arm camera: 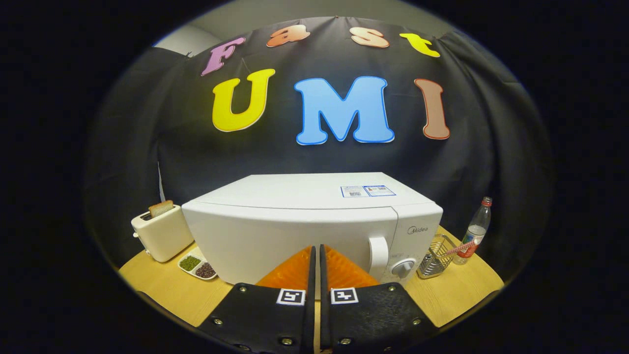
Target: Open the microwave, put the food inside, and close the microwave door.
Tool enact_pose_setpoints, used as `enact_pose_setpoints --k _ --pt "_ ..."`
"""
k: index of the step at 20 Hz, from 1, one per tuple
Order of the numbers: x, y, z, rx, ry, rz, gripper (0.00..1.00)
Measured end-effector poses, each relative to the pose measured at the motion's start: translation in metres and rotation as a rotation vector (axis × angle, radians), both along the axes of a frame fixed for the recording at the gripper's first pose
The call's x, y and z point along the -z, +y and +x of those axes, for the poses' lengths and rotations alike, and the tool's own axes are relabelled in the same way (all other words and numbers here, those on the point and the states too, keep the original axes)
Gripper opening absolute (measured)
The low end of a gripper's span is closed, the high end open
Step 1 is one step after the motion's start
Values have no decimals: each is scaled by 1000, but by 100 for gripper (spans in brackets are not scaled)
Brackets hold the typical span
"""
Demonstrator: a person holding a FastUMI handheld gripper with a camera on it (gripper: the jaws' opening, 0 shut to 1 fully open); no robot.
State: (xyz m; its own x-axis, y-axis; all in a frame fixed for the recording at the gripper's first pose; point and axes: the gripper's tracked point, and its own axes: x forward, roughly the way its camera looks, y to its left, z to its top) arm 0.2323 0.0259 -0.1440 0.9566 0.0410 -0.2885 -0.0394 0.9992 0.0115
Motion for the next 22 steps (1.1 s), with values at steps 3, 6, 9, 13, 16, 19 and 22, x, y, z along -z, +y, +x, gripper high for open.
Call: enact_pose_setpoints --k 3,6,9,13,16,19,22 --pt "-18 0 -24 3 -25 5 5" --pt "-35 -1 -51 7 -52 3 5" --pt "-49 -2 -76 10 -75 -6 5" --pt "-64 -2 -109 20 -88 5 5" --pt "-75 0 -133 16 -101 -6 5" --pt "-86 1 -157 19 -118 -7 5" --pt "-91 2 -179 19 -128 -21 5"
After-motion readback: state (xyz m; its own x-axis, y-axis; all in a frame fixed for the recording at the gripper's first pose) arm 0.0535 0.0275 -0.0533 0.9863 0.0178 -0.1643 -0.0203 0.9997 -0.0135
